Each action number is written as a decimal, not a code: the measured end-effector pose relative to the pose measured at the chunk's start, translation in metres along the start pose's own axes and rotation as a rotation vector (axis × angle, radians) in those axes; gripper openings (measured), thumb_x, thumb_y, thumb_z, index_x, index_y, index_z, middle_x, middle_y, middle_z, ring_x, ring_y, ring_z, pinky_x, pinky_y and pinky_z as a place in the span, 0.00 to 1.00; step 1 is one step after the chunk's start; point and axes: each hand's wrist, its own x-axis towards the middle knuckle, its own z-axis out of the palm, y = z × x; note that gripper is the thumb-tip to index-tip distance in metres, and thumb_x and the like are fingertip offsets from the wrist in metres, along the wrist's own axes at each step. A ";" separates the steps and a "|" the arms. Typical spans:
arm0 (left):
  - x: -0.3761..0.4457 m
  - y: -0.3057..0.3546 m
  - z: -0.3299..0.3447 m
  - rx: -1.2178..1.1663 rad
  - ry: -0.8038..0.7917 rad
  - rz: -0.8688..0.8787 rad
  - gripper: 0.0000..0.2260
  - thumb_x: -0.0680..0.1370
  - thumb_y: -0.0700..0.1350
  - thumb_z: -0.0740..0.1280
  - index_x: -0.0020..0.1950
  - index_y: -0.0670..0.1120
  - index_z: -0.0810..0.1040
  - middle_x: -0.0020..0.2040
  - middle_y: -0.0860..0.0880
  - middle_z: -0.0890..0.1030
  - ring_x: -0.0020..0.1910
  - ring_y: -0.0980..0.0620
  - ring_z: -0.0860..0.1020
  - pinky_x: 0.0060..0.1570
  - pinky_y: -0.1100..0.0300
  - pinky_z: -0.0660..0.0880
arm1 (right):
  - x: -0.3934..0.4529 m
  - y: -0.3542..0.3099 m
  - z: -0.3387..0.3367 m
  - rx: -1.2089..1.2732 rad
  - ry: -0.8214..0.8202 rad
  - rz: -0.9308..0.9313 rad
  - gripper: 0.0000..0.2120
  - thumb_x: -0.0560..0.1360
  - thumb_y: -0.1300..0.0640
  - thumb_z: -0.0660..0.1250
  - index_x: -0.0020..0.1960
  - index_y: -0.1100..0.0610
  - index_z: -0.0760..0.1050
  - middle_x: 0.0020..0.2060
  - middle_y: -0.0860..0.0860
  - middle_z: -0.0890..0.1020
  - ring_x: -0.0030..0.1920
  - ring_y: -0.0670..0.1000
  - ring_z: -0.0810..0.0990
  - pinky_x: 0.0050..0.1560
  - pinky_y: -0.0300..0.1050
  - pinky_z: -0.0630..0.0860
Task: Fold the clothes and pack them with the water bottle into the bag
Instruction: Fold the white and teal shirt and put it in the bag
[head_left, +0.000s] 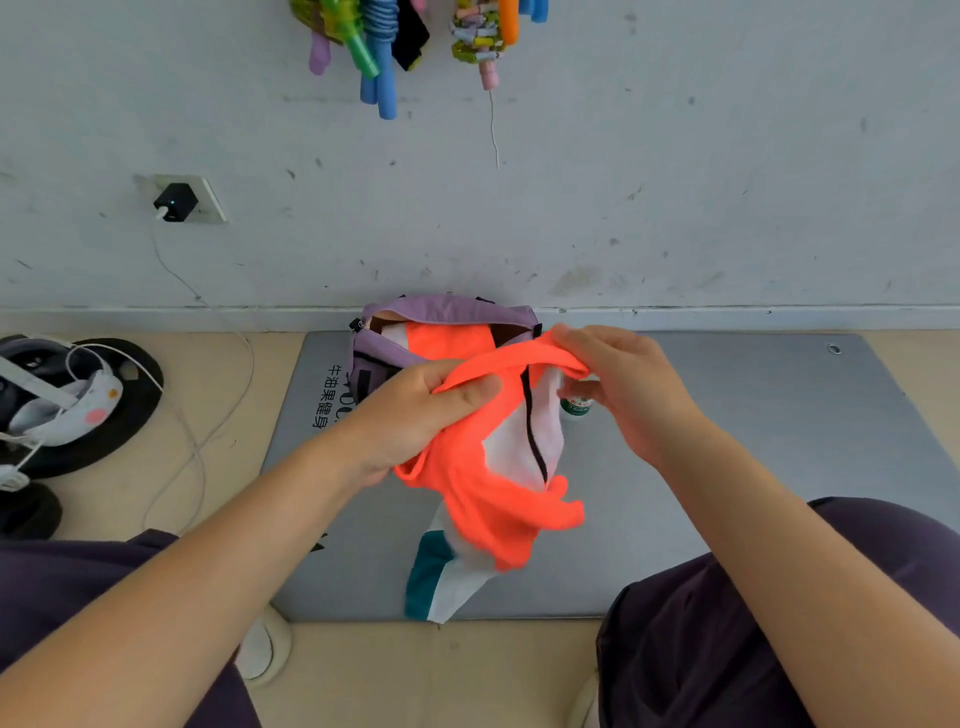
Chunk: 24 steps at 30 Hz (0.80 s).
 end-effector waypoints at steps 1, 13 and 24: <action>-0.002 0.004 0.000 -0.011 -0.033 -0.010 0.09 0.69 0.62 0.70 0.40 0.59 0.84 0.35 0.55 0.78 0.33 0.57 0.76 0.33 0.65 0.73 | 0.000 0.000 0.000 -0.034 0.005 -0.038 0.22 0.72 0.44 0.70 0.47 0.65 0.77 0.37 0.53 0.79 0.39 0.49 0.79 0.51 0.53 0.77; 0.001 0.003 -0.031 0.100 -0.102 -0.096 0.17 0.64 0.59 0.77 0.48 0.52 0.84 0.46 0.48 0.86 0.43 0.53 0.82 0.43 0.59 0.76 | -0.015 -0.004 0.008 -0.351 -0.517 0.054 0.21 0.68 0.49 0.75 0.47 0.67 0.77 0.36 0.54 0.76 0.39 0.49 0.75 0.45 0.44 0.70; 0.010 -0.026 -0.042 0.047 0.119 -0.158 0.08 0.77 0.48 0.70 0.53 0.49 0.85 0.54 0.52 0.85 0.60 0.54 0.80 0.65 0.54 0.73 | -0.003 -0.001 -0.014 0.239 -0.224 0.067 0.15 0.73 0.55 0.71 0.58 0.59 0.81 0.56 0.58 0.83 0.57 0.57 0.82 0.52 0.47 0.80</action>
